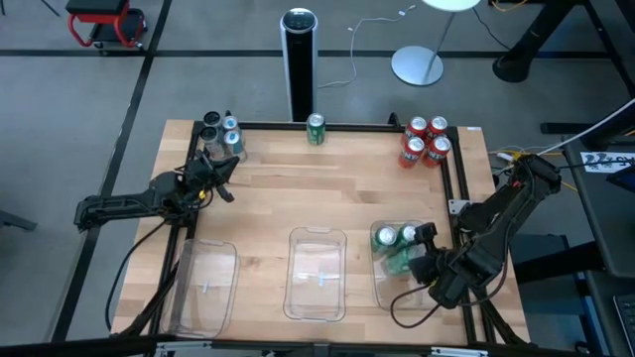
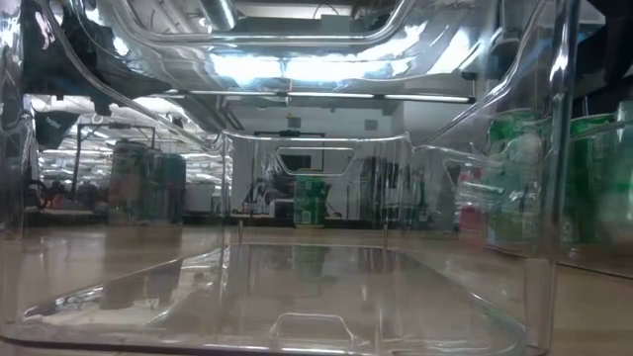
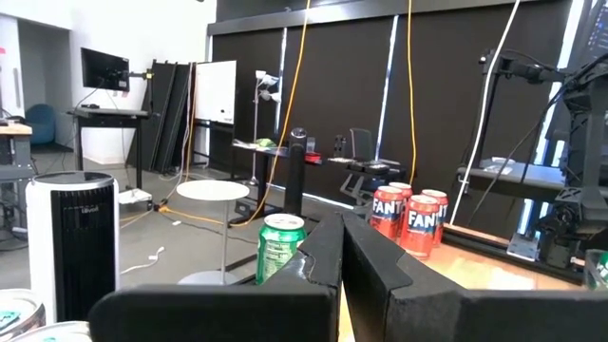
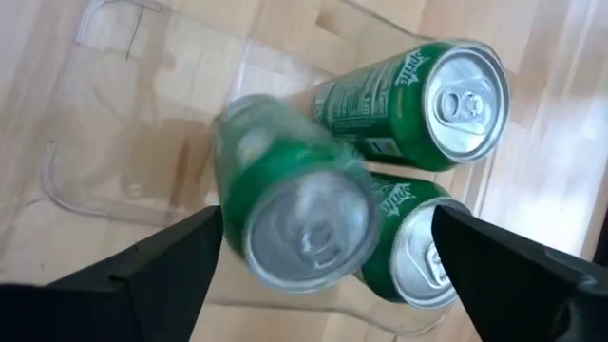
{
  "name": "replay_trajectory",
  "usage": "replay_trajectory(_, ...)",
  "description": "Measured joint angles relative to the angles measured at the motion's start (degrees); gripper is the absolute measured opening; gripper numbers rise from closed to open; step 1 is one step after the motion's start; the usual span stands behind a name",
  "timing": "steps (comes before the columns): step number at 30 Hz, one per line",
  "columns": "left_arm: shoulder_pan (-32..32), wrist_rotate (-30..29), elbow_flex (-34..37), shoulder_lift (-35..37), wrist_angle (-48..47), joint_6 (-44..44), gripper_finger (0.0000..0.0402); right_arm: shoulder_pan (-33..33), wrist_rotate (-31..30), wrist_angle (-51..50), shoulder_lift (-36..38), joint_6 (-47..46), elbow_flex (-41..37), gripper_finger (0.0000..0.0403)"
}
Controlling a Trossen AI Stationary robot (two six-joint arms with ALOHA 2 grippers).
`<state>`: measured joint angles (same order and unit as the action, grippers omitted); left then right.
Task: Sort soda cans
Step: Adjust the middle transparent bin
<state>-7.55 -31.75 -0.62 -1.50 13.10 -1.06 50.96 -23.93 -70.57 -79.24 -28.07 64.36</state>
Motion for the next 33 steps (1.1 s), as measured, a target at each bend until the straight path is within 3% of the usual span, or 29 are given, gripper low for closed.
replay_trajectory(13,0.01,0.02,0.02,0.0,0.02,0.0,0.0,0.0,-3.83,0.24,0.0,0.22,0.0,0.0374)
replay_trajectory(18,0.0,0.02,0.02,0.0,0.02,0.0,0.0,-1.81,-5.59,1.01,-0.02,4.3,1.77,0.0374)
replay_trajectory(25,0.0,0.0,0.02,0.0,0.02,0.0,0.0,-9.96,-9.54,6.09,-0.02,22.21,8.54,0.0374)
replay_trajectory(33,0.02,0.02,0.01,0.0,0.02,-0.31,0.0,-27.36,-8.57,21.27,-0.14,46.57,9.2,0.0374)
